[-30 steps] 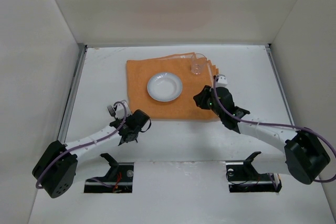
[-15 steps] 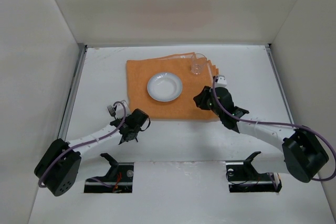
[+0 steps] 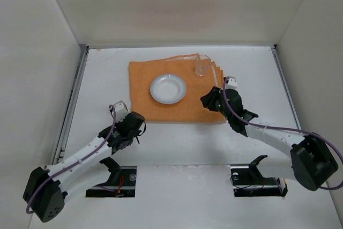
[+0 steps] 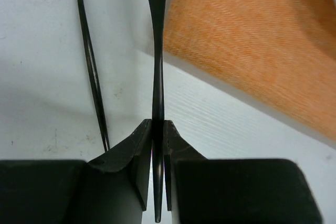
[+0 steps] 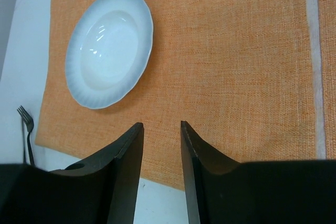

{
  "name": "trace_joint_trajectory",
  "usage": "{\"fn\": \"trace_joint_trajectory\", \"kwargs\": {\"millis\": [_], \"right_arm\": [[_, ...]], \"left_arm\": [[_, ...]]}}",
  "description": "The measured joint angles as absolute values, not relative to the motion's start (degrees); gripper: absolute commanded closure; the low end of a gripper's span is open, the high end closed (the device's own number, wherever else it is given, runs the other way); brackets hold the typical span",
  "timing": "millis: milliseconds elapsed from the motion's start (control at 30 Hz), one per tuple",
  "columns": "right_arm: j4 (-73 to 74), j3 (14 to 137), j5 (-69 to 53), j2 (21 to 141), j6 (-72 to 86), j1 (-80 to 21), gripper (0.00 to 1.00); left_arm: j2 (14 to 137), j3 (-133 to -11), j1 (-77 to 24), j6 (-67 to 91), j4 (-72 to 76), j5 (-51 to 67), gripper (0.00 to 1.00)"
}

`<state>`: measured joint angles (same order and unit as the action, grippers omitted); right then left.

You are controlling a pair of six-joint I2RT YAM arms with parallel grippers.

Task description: Set the dinner table for one person

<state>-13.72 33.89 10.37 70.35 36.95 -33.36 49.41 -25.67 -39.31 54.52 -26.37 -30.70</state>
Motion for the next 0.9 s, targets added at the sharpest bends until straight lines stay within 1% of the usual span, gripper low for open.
{"fn": "trace_joint_trajectory", "kwargs": {"millis": [167, 300, 400, 533, 733, 900], "right_arm": [[-14.2, 33.3, 10.2, 70.3, 37.6, -32.5, 0.58], [-14.7, 32.5, 10.1, 70.1, 38.2, -30.3, 0.57], [-14.8, 31.4, 10.2, 69.5, 39.1, -27.6, 0.57], [-15.0, 29.8, 10.4, 69.3, 40.9, -24.3, 0.57], [-15.3, 29.0, 10.5, 69.3, 42.5, -23.3, 0.57], [-15.6, 29.0, 10.4, 69.3, 43.0, -23.1, 0.57]], "left_arm": [[46.7, -33.6, -43.9, 52.8, -31.7, -34.1, 0.98], [51.5, -42.9, -49.7, 49.2, -32.1, -37.1, 0.97], [59.9, -50.0, -53.8, 44.7, -27.8, -38.1, 0.97], [72.8, -56.4, -55.8, 38.1, -16.6, -36.4, 0.96], [91.8, -67.4, -54.3, 33.6, -3.4, -31.3, 0.96], [104.9, -75.7, -52.9, 33.9, 2.0, -27.9, 0.96]]}}
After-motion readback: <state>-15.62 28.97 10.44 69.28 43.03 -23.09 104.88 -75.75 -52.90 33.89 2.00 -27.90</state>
